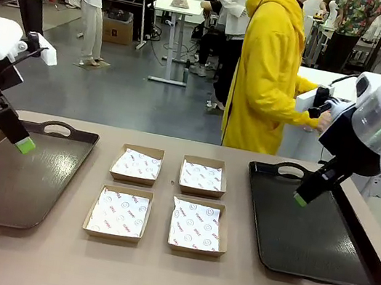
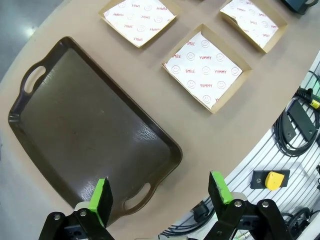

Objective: Individually package the donuts and arrange them on the tray.
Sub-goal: Pick up one Paper togo box.

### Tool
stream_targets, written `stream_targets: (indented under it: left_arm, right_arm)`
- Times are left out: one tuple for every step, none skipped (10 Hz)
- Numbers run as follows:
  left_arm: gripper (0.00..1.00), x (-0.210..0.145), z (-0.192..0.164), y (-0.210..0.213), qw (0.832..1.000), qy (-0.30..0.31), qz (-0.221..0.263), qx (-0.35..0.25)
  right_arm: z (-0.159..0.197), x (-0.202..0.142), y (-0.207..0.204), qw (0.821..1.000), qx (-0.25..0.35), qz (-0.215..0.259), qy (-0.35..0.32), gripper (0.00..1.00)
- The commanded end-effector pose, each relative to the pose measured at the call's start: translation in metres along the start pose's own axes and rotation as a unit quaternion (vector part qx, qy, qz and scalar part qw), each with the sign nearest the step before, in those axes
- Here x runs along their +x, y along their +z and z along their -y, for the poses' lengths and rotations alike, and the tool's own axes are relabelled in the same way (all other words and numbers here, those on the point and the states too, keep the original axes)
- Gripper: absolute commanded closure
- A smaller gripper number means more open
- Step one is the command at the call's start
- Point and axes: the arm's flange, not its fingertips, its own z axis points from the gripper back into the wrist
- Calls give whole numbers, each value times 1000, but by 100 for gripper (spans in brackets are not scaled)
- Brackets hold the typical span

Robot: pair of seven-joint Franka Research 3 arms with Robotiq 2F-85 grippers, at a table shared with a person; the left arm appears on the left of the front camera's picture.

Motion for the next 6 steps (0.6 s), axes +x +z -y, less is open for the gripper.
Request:
stream_targets:
  left_arm:
    - [0,6,-3,-9,1000,1,4,-1]
    - [0,6,-3,-9,1000,1,4,-1]
    - [0,2,-1,-6,1000,0,-3,-1]
    - [0,-9,-18,-3,976,90,94,-175]
    - [0,-23,-35,-2,929,143,152,-306]
    - [0,-44,-48,-3,872,186,202,-406]
  right_arm:
    - [2,8,-12,1000,6,3,-1,0]
    - [0,0,0,1000,0,0,0,0]
    - [13,-4,-12,992,107,35,-57,0]
    - [30,-18,-20,961,225,93,-133,0]
    - [48,-36,-27,912,325,144,-205,0]
    - [66,-56,-36,858,405,178,-261,0]
